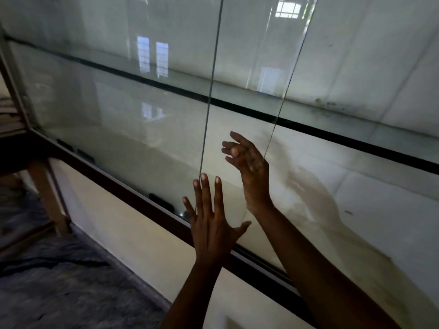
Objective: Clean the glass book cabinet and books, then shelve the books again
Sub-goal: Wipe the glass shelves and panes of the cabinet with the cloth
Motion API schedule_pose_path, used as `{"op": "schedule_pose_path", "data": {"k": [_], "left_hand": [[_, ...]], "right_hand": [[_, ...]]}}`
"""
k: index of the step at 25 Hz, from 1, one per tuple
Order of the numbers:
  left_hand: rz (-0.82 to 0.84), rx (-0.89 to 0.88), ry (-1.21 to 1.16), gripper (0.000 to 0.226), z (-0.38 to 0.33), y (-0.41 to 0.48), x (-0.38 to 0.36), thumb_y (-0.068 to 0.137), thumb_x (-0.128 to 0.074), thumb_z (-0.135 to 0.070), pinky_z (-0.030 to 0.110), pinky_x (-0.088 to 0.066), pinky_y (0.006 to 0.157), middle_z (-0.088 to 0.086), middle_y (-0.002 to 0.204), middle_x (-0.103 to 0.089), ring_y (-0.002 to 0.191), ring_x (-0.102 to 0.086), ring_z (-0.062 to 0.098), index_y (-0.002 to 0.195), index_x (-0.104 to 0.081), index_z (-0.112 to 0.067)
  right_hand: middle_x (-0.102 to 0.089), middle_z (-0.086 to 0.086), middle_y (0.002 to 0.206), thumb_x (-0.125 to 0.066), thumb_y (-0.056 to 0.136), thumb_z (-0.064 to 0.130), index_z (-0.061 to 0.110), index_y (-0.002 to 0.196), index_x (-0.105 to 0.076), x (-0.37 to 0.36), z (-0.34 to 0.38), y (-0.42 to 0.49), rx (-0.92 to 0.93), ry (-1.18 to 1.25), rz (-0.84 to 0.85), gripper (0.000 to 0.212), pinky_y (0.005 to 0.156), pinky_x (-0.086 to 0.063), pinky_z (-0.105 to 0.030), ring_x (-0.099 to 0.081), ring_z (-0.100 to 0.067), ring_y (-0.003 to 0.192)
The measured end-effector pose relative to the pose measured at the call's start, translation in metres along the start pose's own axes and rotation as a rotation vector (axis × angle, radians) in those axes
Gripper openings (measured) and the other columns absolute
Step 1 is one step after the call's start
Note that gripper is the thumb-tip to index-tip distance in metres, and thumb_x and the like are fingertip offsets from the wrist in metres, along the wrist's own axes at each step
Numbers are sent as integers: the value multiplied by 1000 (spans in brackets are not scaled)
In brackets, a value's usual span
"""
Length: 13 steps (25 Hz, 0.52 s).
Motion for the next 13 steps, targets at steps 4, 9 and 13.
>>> {"op": "schedule_pose_path", "data": {"k": [4, 9, 13], "left_hand": [[10, 47, -51, 145, 9, 5, -3, 47, -78, -67, 47, 7, 114, 6, 155, 23, 145, 15, 24, 149, 14, -19], [44, 70, -87, 141, 13, 5, -5, 51, -76, -66, 49, 2, 117, 9, 156, 16, 145, 13, 24, 149, 14, -18], [62, 240, -210, 129, 26, -18, -1, 57, -73, -65, 52, -3, 115, 8, 156, 5, 145, 6, 24, 149, 6, -22]], "right_hand": [[-68, -5, 110, -58, 80, 46, 22, 120, -58, -5, -7, 4, 6, -19, -13, 47, 92, -51, -42, -64, -17, 103], [-70, -7, 102, -57, 80, 46, 15, 118, -60, -3, -3, 1, 36, -37, -68, 49, 87, -54, -35, -67, -17, 96], [-68, 3, 106, -56, 78, 57, 26, 112, -63, -6, -5, -4, -94, -103, -11, 47, 83, -54, -27, -64, -7, 96]]}}
Point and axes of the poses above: each hand's wrist, its own y-axis towards the middle knuckle, its own x-axis out of the back of the hand, z = x × y, the point moved 8 cm from there along y, towards the middle knuckle
